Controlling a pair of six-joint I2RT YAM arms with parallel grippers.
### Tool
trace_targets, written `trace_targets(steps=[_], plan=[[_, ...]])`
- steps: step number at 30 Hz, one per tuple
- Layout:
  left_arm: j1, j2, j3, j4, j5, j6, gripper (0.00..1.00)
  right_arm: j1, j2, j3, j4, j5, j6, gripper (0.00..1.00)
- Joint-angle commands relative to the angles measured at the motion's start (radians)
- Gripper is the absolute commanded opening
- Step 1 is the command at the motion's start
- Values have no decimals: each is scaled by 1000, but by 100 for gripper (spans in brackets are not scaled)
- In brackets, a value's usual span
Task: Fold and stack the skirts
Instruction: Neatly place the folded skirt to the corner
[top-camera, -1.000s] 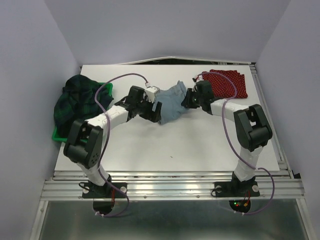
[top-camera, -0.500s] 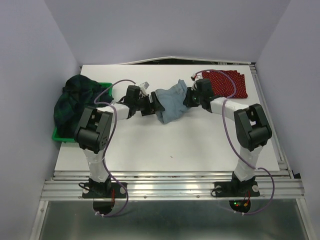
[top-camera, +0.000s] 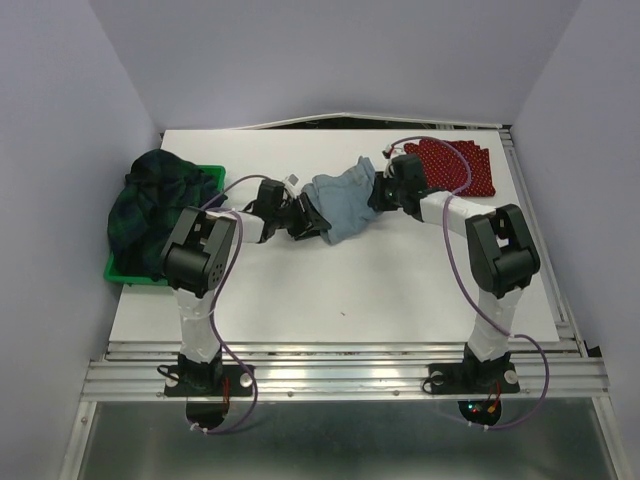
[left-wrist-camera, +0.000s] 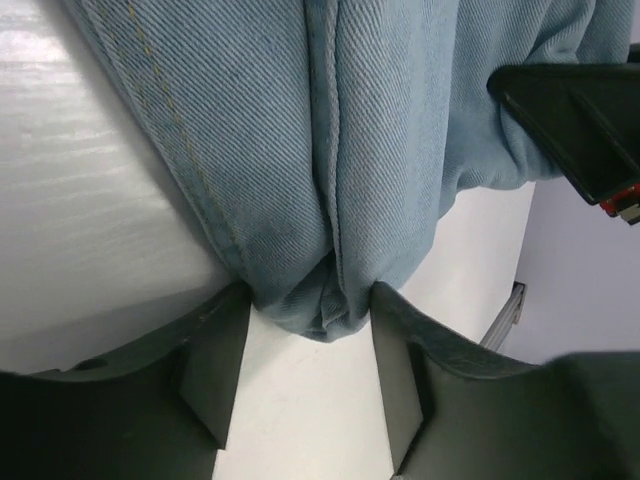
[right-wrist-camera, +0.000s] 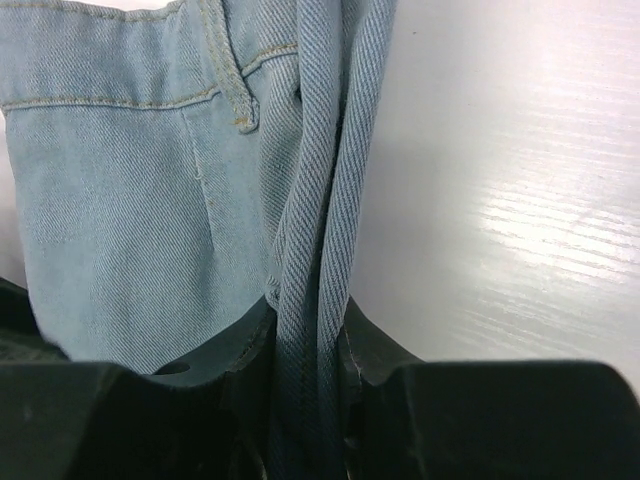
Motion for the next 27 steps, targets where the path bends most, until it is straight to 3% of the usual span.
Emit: trace_targets(steps=[1, 5, 6, 7, 15, 27], plan=[[-11, 81, 65, 8, -21, 9, 46, -7, 11, 61, 39, 26, -31, 1], [-11, 93, 143, 13, -42, 20, 20, -7, 19, 87, 39, 47, -64, 1], [-11, 93, 155, 13, -53, 23, 6, -7, 17, 93, 41, 53, -71, 1], [-11, 90, 166, 11, -55, 26, 1, -7, 17, 97, 41, 61, -74, 1], [-57, 73, 344, -54, -145, 208, 0, -67, 17, 168, 62, 99, -106, 1], [-146, 199, 641, -48, -237, 343, 0, -122, 19, 249, 110, 105, -176, 1]])
